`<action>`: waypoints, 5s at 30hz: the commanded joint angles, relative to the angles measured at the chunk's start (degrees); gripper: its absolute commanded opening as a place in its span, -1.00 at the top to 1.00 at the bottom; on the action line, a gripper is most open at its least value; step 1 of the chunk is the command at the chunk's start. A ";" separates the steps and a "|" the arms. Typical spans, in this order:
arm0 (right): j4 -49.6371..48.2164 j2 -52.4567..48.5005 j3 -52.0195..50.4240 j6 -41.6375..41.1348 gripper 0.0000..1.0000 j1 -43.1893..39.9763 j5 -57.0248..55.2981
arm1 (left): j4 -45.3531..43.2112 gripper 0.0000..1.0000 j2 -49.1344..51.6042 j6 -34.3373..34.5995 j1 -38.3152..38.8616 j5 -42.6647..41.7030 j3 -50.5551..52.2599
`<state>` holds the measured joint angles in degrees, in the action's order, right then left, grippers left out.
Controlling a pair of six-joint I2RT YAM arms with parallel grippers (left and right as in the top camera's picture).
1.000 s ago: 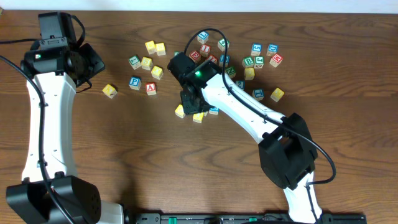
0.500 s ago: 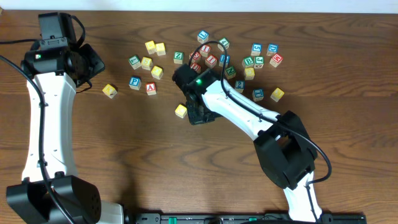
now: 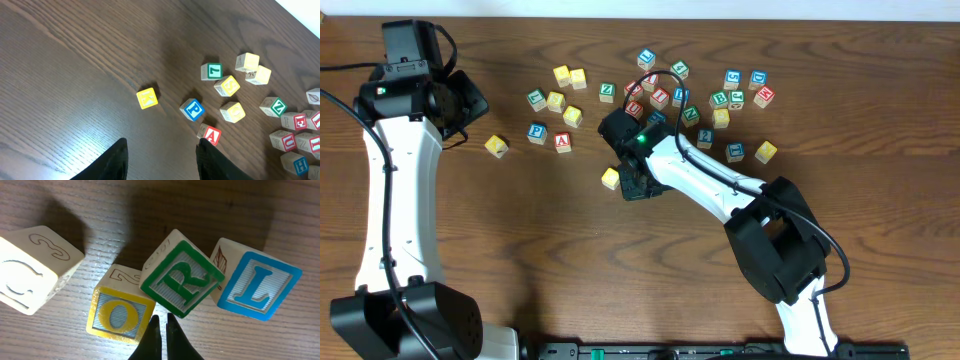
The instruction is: Spell out CORL
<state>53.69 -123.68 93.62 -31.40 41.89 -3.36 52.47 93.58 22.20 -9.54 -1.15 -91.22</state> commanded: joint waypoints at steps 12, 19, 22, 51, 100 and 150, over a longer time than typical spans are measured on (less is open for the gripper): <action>-0.26 0.76 -0.33 0.11 0.98 1.07 2.91 | -0.04 0.12 0.74 -0.79 0.04 0.35 0.90; -2.80 0.76 -0.33 -0.04 0.98 1.07 3.69 | -0.28 0.12 0.74 -0.76 0.90 0.35 1.49; -3.63 0.76 -0.33 -0.07 0.98 1.07 3.74 | -0.31 0.13 0.74 -0.76 0.96 0.33 1.49; -4.07 10.51 1.20 0.85 0.98 -7.23 3.76 | -0.26 0.28 6.56 -7.17 9.49 0.11 1.90; -15.74 8.96 -9.29 4.50 0.98 -14.27 11.45 | -5.33 0.80 22.80 -18.53 19.39 -10.21 6.73; -13.77 8.98 -9.29 5.79 0.98 -14.05 11.43 | -5.25 0.85 24.83 -19.04 26.05 -10.45 9.73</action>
<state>39.81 -114.19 83.22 -26.46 27.79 8.12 46.92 117.78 4.67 15.31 -11.31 -82.08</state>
